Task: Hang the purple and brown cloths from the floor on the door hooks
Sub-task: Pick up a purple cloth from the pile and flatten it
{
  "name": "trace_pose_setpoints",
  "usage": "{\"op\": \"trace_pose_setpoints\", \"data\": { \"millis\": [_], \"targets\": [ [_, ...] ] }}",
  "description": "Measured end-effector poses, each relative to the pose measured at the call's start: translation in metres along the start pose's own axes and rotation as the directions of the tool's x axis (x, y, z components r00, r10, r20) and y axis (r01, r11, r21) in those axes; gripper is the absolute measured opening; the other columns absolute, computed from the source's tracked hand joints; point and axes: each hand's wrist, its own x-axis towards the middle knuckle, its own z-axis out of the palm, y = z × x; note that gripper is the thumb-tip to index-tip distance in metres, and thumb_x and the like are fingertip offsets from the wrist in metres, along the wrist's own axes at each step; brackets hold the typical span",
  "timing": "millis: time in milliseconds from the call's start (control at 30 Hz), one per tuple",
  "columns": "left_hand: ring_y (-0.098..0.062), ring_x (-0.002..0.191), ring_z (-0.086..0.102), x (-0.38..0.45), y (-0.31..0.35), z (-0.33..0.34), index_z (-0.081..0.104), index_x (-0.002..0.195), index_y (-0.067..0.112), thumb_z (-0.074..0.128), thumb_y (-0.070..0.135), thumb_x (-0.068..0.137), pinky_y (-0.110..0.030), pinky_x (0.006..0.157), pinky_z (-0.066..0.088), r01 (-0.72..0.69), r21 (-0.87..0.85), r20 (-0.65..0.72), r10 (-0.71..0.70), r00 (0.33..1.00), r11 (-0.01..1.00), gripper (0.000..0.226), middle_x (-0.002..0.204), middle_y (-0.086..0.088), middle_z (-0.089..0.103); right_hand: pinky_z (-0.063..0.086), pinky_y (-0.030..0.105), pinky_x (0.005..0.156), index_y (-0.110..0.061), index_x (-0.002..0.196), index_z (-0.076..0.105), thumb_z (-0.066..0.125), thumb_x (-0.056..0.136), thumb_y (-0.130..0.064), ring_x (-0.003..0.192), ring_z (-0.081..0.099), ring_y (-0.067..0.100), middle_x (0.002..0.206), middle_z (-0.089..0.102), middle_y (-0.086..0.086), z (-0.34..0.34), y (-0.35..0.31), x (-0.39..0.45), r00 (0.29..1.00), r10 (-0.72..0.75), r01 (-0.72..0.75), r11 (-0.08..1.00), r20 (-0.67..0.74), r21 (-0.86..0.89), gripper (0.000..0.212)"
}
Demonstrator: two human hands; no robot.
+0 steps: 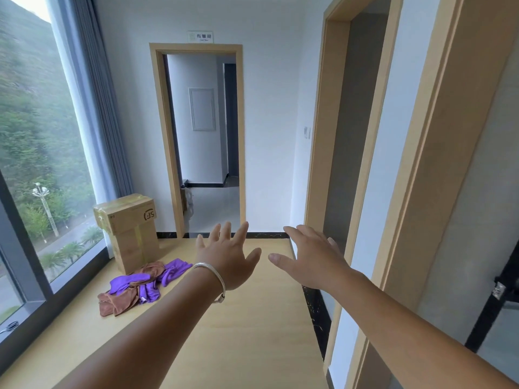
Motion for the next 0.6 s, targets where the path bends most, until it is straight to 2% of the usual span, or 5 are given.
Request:
{"op": "trace_pose_setpoints", "data": {
  "millis": [467, 600],
  "targets": [
    [-0.024, 0.147, -0.002, 0.246, 0.021, 0.061, -0.001, 0.148, 0.038, 0.019, 0.067, 0.091, -0.055, 0.116, 0.006, 0.036, -0.025, -0.039, -0.037, 0.999, 0.999, 0.067, 0.160, -0.003, 0.006, 0.020, 0.051, 0.114, -0.033, 0.148, 0.022, 0.038, 0.083, -0.075, 0.145, 0.015, 0.016, 0.157, 0.023, -0.006, 0.018, 0.102, 0.246, 0.999, -0.043, 0.043, 0.998, -0.005, 0.045, 0.079],
    [-0.024, 0.148, -0.002, 0.303, 0.017, 0.078, 0.000, 0.149, 0.038, 0.019, 0.066, 0.091, -0.055, 0.116, 0.006, 0.040, -0.024, -0.024, -0.040, 0.999, 0.999, 0.067, 0.161, -0.003, 0.005, 0.019, 0.050, 0.115, -0.034, 0.148, 0.021, 0.039, 0.083, -0.075, 0.145, 0.012, 0.015, 0.157, 0.020, -0.006, 0.034, 0.118, 0.304, 0.998, -0.048, 0.046, 0.997, 0.032, 0.066, 0.079]
  ]
}}
